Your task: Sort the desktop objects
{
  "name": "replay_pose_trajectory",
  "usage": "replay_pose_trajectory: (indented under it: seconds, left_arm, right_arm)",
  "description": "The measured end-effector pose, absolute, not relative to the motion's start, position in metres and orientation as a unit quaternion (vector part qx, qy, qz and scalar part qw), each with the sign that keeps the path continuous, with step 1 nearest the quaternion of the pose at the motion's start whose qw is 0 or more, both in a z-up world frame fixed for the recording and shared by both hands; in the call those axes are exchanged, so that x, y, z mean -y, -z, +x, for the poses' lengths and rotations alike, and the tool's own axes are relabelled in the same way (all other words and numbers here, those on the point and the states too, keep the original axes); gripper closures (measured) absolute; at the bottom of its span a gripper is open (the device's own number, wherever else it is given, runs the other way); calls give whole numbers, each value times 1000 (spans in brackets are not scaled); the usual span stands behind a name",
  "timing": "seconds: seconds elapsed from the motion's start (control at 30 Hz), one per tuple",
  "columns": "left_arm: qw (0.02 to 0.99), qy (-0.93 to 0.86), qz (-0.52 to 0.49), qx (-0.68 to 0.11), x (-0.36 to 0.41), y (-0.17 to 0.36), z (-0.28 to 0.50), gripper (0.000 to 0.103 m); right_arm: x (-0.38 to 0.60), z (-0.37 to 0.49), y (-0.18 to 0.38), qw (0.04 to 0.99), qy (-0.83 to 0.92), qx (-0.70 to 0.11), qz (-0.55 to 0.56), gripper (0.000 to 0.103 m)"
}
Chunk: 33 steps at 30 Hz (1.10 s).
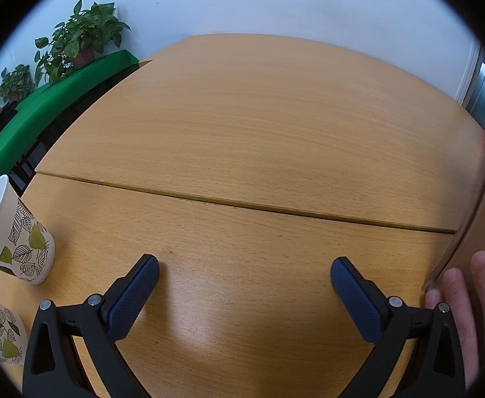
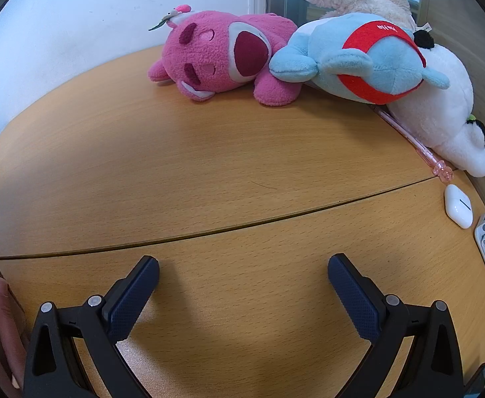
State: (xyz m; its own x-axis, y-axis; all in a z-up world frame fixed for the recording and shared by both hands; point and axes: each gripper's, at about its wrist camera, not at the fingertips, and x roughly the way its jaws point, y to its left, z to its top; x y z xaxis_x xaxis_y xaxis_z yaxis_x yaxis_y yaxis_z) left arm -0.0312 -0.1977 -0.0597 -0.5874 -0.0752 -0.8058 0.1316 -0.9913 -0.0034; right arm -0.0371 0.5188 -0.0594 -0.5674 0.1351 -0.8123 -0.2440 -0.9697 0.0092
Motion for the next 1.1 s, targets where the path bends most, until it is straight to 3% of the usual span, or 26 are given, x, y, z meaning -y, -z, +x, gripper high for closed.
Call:
replay_pose_trajectory:
  seconds: [1.1]
  left_arm:
    - [59,890,451,-32,198,60,-32,0]
  right_arm:
    - [-519,-34,59,108,-883,-60,-453,0]
